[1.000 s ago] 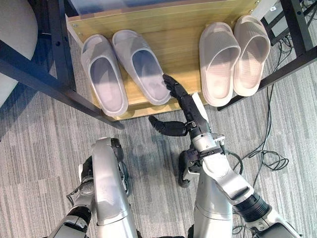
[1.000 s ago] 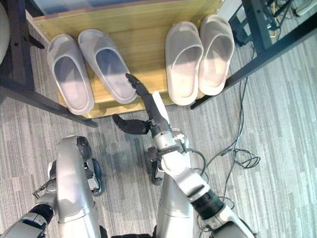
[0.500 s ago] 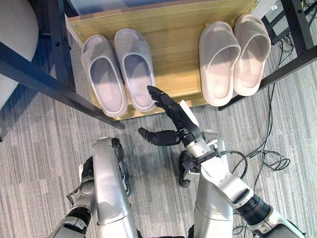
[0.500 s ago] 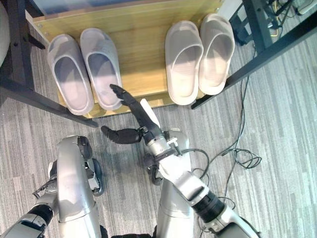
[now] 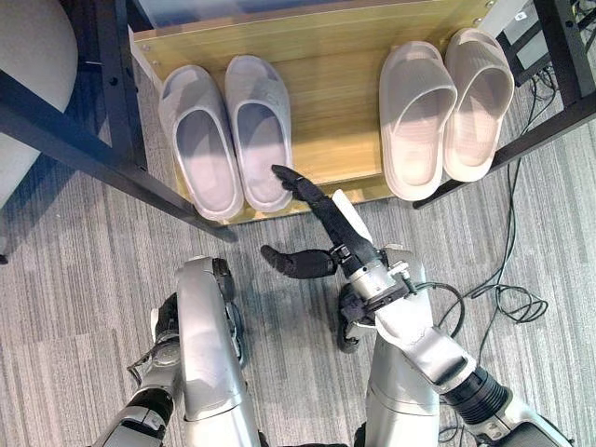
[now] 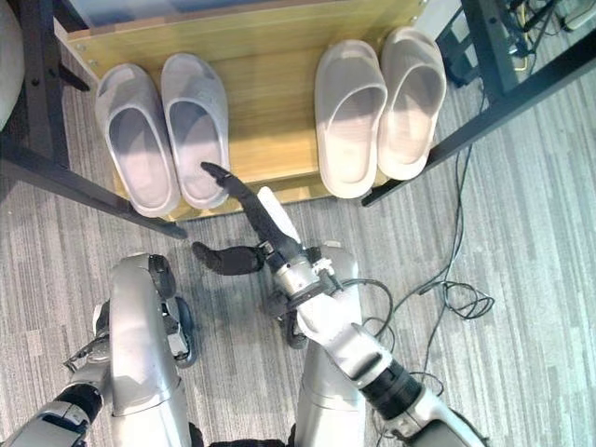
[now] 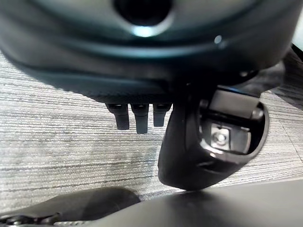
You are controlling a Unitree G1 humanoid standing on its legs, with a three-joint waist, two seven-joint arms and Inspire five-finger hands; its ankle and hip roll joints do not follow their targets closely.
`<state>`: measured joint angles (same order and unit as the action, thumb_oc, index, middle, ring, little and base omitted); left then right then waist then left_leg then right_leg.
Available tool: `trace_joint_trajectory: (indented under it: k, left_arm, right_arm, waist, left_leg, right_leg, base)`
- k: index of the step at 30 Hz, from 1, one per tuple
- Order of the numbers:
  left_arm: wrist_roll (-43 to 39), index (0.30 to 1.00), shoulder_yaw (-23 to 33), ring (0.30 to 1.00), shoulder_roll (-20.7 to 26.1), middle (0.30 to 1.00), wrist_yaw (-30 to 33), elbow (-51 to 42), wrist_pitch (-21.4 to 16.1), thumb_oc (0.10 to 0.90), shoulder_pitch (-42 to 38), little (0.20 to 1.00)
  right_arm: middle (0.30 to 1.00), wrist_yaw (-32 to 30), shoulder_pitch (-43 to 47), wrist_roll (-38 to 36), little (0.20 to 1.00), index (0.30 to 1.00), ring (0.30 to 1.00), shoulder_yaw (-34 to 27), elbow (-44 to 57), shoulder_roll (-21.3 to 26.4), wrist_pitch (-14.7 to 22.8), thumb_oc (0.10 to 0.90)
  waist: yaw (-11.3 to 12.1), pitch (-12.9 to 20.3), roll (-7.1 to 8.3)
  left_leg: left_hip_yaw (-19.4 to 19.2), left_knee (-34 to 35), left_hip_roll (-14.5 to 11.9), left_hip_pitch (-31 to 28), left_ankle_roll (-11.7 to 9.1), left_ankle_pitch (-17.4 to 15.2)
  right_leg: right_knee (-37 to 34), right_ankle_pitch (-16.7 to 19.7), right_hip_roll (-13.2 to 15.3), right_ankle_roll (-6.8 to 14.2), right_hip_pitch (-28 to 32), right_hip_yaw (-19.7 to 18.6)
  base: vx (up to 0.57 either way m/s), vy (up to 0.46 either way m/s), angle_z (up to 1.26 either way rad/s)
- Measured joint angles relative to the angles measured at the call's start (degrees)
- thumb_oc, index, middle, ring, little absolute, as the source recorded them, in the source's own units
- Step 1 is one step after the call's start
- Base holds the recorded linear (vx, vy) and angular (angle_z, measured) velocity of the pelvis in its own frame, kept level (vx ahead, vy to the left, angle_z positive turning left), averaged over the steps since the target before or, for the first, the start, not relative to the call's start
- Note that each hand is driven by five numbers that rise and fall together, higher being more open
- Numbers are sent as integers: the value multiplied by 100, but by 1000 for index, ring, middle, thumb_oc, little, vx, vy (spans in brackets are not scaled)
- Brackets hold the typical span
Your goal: Arrange the slippers neatly on the shoe rack.
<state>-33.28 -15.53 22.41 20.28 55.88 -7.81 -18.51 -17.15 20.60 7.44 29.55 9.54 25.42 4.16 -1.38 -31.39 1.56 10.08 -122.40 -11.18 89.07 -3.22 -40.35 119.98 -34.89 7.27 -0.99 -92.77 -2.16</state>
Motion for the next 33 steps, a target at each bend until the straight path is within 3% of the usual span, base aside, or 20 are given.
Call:
trace_joint_trajectory:
  k: [5, 10, 17, 26, 33]
  left_arm:
    - [3, 900, 0, 900, -67, 900, 7, 51, -91, 800, 14, 900]
    - [12, 900, -15, 900, -88, 900, 23, 204, -185, 800, -14, 900]
    - [3, 900, -18, 900, -90, 900, 37, 255, -167, 800, -51, 900]
    - [-26, 900, -25, 900, -93, 900, 37, 255, -161, 800, -68, 900]
    - [-30, 900, -24, 900, -90, 900, 38, 259, -76, 800, -64, 900]
  right_arm:
    - [900, -708, -311, 846, 900, 900, 900, -563, 22, -227, -110, 800]
    - [900, -964, -267, 1237, 900, 900, 900, -538, 15, -336, -193, 800]
    - [900, -944, -24, 450, 900, 900, 900, -423, -291, -335, -221, 800]
    - [900, -1018, -34, 212, 900, 900, 900, -499, -369, -353, -216, 800]
    - [900, -1221, 30, -471, 900, 900, 900, -568, -504, -361, -196, 800]
  waist:
    - [-8, -11, -37]
    - [-64, -10, -36]
    - [-102, 0, -16]
    - [-102, 4, -10]
    - [-101, 21, 24]
  left_leg:
    - [9, -124, 3, -5, -76, -51]
    - [9, -136, 10, 0, -75, -53]
    - [-8, -148, 13, -40, -25, -78]
    - [-8, -182, 15, -46, -4, -92]
    - [4, -297, 17, -63, 1, -179]
  right_leg:
    - [110, -26, -8, 45, -12, -52]
    - [131, -36, -4, 63, -30, -75]
    - [131, -57, -4, 101, 25, -101]
    - [145, -58, 0, 104, 42, -102]
    - [229, -89, -1, 162, 66, -130]
  base:
    - [0, 0, 0]
    - [0, 0, 0]
    - [0, 0, 0]
    - [0, 0, 0]
    - [0, 0, 0]
